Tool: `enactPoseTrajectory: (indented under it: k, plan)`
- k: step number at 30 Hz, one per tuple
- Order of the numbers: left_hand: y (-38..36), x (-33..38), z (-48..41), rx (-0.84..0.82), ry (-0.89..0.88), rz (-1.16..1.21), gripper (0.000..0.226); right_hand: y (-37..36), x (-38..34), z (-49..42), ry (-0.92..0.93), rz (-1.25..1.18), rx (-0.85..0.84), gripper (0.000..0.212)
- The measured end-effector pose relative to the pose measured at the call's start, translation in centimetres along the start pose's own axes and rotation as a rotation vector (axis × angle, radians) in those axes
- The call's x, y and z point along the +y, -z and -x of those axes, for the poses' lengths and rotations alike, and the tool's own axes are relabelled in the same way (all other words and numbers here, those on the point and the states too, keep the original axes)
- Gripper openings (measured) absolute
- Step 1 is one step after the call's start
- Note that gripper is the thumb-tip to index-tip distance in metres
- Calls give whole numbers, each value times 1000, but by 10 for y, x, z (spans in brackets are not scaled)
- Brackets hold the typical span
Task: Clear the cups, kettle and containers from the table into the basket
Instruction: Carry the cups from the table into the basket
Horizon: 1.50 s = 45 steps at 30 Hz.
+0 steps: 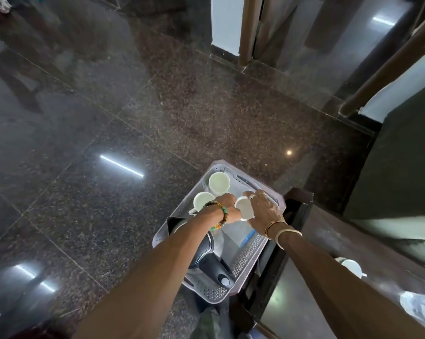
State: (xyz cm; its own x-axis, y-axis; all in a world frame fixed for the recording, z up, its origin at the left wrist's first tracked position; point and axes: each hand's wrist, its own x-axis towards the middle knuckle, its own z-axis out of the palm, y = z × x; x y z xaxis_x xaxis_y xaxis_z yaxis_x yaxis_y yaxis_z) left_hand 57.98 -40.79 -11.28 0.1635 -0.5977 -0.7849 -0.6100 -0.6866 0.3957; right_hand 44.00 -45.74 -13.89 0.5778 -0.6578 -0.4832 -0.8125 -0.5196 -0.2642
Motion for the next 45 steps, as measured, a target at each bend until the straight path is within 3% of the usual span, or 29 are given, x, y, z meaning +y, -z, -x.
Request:
enactPoseTrajectory:
  k: [8, 14, 23, 26, 35, 40, 45]
  plan:
    - [5, 4, -22, -25, 25, -38, 44, -11, 10, -25, 6, 14, -24, 72]
    - [0, -2, -34, -46, 46, -63, 28, -27, 11, -38, -3, -5, -63, 76]
    - [-3, -10, -45, -55, 46, -113, 22, -39, 12, -45, -6, -19, -71, 74]
    - [0, -5, -37, -22, 56, -134, 25, -29, 11, -37, 3, -13, -69, 82]
    - [22, 24, 24, 146, 70, -141, 42, 37, 25, 34, 6, -109, -1, 88]
    - [11, 66, 87, 268, -64, -58, 42, 81, 43, 106, -63, -218, 78, 82]
    - [-14, 123, 146, 285, -223, -67, 40, 117, 65, 182, -79, -224, 143, 83]
